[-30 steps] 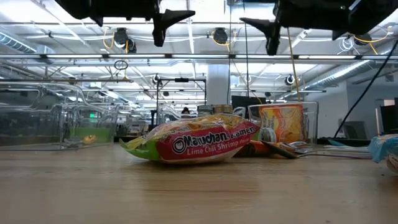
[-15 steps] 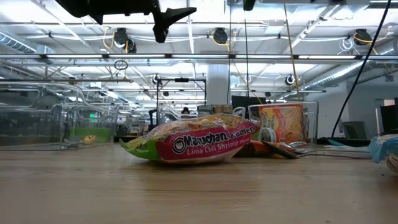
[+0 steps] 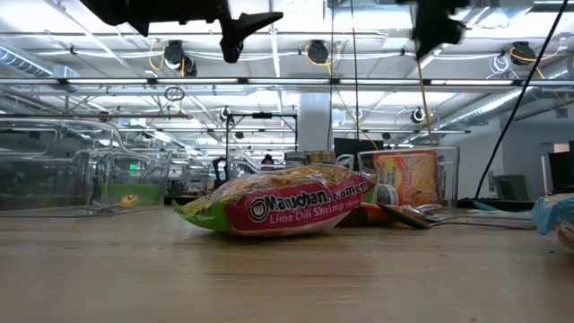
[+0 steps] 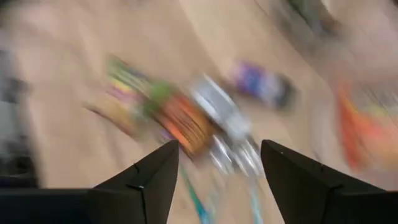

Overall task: Pick & Place Food Item
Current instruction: Put the blue spoon into the left transparent bin

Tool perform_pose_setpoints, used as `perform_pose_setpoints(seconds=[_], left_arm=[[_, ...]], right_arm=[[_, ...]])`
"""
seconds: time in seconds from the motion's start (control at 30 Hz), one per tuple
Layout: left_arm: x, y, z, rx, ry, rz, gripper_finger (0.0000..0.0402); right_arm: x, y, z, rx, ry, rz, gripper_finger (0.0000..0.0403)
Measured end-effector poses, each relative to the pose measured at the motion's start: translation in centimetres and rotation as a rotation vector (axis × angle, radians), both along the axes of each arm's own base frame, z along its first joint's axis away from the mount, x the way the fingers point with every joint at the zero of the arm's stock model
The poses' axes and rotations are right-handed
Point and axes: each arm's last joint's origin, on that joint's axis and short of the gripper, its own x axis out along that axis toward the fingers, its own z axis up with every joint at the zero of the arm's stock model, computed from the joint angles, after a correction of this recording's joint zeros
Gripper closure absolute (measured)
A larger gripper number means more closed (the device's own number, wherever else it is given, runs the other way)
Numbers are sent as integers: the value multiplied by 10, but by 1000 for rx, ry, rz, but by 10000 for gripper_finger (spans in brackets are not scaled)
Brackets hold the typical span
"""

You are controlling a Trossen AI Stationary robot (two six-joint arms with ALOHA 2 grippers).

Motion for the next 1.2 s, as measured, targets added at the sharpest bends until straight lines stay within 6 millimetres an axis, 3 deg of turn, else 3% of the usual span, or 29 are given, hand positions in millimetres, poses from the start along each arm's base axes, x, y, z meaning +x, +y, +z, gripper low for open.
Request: perform_pose_setpoints(seconds=[0.13, 0.3, 0.67, 1.2], left_arm=[[0, 1, 0, 0, 4, 2, 110], [0, 1, -1, 0, 10, 6, 110], [0, 1, -5, -16, 57, 8, 110], [0, 3, -6, -3, 59, 56, 110]], right_arm=[[-19, -3, -12, -35, 219, -192, 188], [-26, -4, -37, -56, 291, -326, 186], [-38, -8, -114, 58, 501, -367, 191], [-67, -23, -169, 101, 701, -386, 191]])
